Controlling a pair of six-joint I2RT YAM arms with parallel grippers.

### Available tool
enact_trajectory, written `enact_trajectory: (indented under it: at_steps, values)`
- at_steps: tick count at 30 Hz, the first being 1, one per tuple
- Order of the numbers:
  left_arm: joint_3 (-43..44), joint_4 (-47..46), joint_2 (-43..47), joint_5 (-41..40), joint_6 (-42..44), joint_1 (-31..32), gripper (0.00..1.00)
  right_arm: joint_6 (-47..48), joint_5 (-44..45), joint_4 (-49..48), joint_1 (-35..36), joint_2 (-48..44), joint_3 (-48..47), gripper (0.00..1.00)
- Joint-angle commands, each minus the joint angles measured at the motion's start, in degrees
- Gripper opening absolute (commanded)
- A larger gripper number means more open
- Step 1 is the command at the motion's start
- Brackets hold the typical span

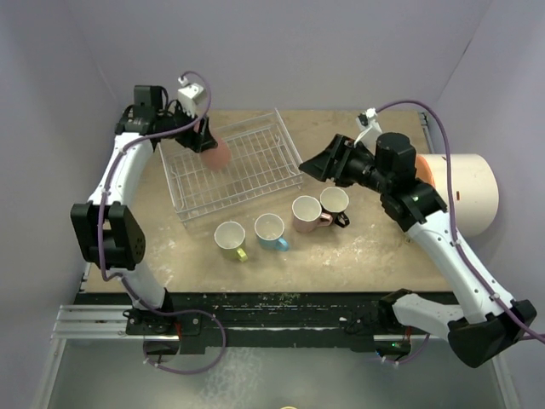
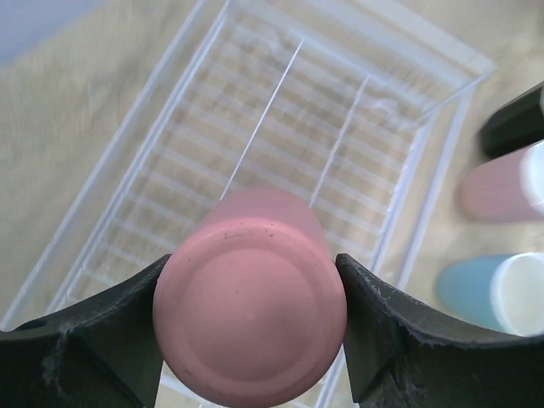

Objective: Unload the cups from the dish rack

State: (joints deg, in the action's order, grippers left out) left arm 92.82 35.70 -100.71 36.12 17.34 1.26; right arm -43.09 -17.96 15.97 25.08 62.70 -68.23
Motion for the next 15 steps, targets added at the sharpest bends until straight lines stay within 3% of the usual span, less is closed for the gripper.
enact_trajectory:
  at_steps: [1,5,8,12,15]
  values:
    - [9.94,-0.88,8.35,17.56,-8.94,-0.18,0.09,-2.55,-6.25,-8.8,-0.12,0.54,-0.98,0.71]
    - [13.06,-6.05,10.15,25.95,-20.3,-0.83,0.08,-9.02,-10.93,-18.78,-0.12,1.5,1.2,0.72]
    - [11.13,-16.08,12.27,31.17,-32.38,-0.98,0.07,-16.0,-12.8,-31.62,-0.12,3.29,2.78,0.72]
    - [3.36,-34.13,16.19,32.98,-49.52,-0.91,0.02,-26.94,-13.43,-49.01,0.15,5.5,5.93,0.74]
    - [1.77,-37.95,17.34,32.47,-55.04,-0.86,0.0,-30.55,-11.15,-54.61,2.13,7.82,4.8,0.74]
